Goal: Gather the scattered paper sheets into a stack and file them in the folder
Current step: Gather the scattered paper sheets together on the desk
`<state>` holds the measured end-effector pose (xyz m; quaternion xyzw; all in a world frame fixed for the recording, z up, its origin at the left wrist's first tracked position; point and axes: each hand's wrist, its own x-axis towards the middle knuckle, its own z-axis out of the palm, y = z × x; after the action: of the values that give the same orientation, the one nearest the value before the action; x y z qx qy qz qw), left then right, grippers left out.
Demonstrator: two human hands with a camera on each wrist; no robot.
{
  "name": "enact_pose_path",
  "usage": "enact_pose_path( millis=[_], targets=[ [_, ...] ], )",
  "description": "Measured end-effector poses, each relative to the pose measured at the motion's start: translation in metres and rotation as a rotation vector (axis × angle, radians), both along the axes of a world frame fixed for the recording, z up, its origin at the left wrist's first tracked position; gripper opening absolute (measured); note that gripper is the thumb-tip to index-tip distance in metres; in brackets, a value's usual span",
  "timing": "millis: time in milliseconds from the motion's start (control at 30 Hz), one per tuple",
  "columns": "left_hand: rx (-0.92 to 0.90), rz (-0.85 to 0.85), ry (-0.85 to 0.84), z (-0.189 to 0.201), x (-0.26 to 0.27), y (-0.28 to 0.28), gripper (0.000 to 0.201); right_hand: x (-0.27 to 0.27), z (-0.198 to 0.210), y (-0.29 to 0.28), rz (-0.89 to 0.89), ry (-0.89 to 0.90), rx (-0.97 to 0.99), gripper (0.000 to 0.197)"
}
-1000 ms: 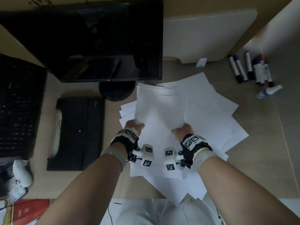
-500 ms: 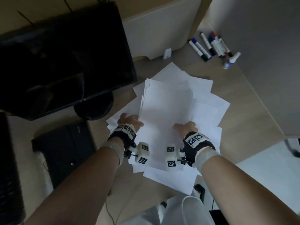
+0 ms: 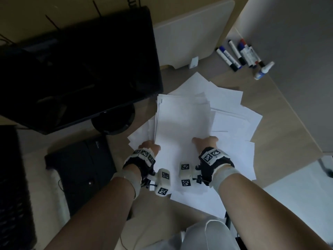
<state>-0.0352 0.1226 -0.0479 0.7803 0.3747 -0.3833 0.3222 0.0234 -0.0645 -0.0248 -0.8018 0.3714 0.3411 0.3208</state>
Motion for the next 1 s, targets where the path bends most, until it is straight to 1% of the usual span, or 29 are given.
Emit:
enact_pose_path(
  millis=[67,100,133,200,233,267,333,400,433,467,533,600,633,700,767,867,933,1000],
  targets=[
    [-0.055,0.079,0.012,0.003,-0.014,0.003,0.037,-0.001,0.002,0.009,0.011,0.051,-0.022,0.083],
    [-0.08,0.121,0.005,0.004,-0.02,0.006,0.036,-0.003,0.0,0.012,0.037,0.072,0.012,0.084],
    [-0.107,0.176,-0.002,0.004,-0.025,0.008,0.038,-0.005,-0.002,0.015,0.082,0.097,0.054,0.08],
    [-0.157,0.296,-0.01,-0.005,-0.037,0.013,0.051,-0.013,-0.006,0.015,0.134,0.092,0.135,0.054],
    [-0.178,0.348,-0.027,-0.008,-0.043,0.013,0.061,-0.019,-0.009,0.015,0.155,0.076,0.145,0.045],
    [-0.193,0.413,-0.057,-0.011,-0.048,0.012,0.072,-0.026,-0.012,0.015,0.182,0.05,0.144,0.043],
    [-0.15,0.541,-0.137,-0.012,-0.06,0.009,0.082,-0.039,-0.016,0.018,0.245,0.014,0.145,0.047],
    [-0.055,0.597,-0.165,-0.014,-0.068,0.001,0.093,-0.049,-0.016,0.021,0.272,-0.025,0.157,0.035],
    [-0.031,0.61,-0.148,-0.011,-0.071,-0.004,0.097,-0.052,-0.015,0.02,0.282,-0.057,0.161,0.029],
    [-0.038,0.623,-0.16,-0.012,-0.073,-0.009,0.095,-0.053,-0.011,0.019,0.297,-0.088,0.154,0.026],
    [-0.082,0.597,-0.174,-0.006,-0.071,-0.019,0.078,-0.049,-0.002,0.009,0.314,-0.153,0.143,0.024],
    [-0.105,0.513,-0.169,0.002,-0.066,-0.029,0.06,-0.044,0.007,-0.01,0.268,-0.191,0.161,0.029],
    [-0.102,0.44,-0.165,0.008,-0.063,-0.037,0.054,-0.042,0.011,-0.023,0.224,-0.205,0.171,0.033],
    [-0.101,0.344,-0.145,0.018,-0.054,-0.059,0.05,-0.042,0.019,-0.052,0.124,-0.233,0.161,0.044],
    [-0.083,0.207,-0.124,0.022,-0.046,-0.087,0.054,-0.045,0.02,-0.085,0.066,-0.227,0.137,0.06],
    [0.029,-0.004,-0.127,0.02,-0.046,-0.128,0.053,-0.056,0.016,-0.127,0.078,-0.123,0.052,0.083],
    [0.034,-0.05,-0.123,0.015,-0.047,-0.143,0.046,-0.059,0.013,-0.14,0.072,-0.078,0.046,0.093],
    [0.115,-0.065,-0.061,0.017,-0.049,-0.149,0.04,-0.059,0.006,-0.142,0.04,-0.046,0.087,0.097]
  ],
)
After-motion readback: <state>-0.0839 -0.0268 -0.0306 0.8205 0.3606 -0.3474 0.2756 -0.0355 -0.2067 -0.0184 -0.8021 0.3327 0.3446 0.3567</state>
